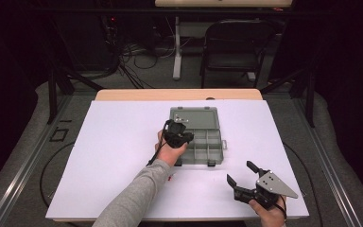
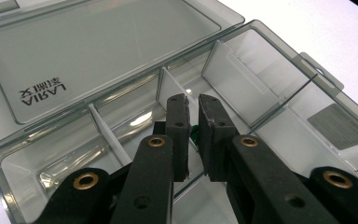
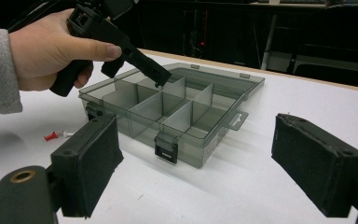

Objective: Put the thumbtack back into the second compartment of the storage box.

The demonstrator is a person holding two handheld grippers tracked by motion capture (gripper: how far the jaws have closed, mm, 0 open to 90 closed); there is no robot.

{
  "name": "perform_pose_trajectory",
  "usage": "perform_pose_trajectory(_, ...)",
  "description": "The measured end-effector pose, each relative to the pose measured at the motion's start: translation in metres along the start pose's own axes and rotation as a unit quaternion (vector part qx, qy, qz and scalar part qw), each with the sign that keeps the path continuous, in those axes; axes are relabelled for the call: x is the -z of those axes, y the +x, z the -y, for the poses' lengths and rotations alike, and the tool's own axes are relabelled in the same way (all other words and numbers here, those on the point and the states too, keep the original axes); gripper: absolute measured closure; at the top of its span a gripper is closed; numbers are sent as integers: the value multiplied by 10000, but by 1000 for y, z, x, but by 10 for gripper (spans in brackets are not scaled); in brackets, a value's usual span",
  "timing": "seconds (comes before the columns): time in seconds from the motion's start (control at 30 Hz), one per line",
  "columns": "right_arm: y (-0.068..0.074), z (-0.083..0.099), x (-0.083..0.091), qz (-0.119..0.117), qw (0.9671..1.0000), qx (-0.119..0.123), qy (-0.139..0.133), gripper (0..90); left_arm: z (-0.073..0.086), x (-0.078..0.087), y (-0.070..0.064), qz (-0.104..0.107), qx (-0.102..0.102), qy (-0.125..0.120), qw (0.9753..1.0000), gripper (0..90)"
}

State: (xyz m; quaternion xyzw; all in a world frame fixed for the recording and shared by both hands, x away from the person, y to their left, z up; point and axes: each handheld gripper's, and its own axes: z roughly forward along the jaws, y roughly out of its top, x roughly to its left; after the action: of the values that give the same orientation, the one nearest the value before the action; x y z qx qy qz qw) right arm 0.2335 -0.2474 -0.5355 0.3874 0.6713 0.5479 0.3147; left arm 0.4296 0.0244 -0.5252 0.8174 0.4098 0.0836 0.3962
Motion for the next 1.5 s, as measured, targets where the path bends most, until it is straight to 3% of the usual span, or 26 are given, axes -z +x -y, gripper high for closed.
perform_pose_trajectory(0.57, 0, 0, 0, -8, 10000, 2, 10, 146, 1, -3, -1, -10, 6, 83, 10000, 820)
perform_pose_trajectory(0.73, -1, 0, 0, -14, 10000, -28, 15, 146, 0, 0, 0, -81, 58, -31, 9999, 643)
perform_pose_trajectory(0.87, -1, 0, 0, -10, 10000, -42, 18, 146, -2, 5, 0, -65, 74, -90, 9999, 559)
perform_pose_trajectory(0.93, -1, 0, 0, -8, 10000, -44, 16, 145, -3, 12, 0, -81, 33, -71, 9999, 437)
perform_pose_trajectory(1.0, -1, 0, 0, -7, 10000, -46, 18, 146, -4, 15, 0, -89, 13, -63, 9999, 415)
perform_pose_trajectory(1.03, -1, 1, 0, -8, 10000, -53, 14, 146, -5, 18, 1, -113, -22, -56, 9999, 346)
perform_pose_trajectory(1.1, -1, 1, 0, -3, 10000, -54, 14, 146, -5, 29, 1, -84, 11, -124, 9999, 300)
perform_pose_trajectory(1.5, -2, 1, 0, 8, 10000, -77, 34, 146, 10, 74, 0, 193, -40, -463, 9987, 284)
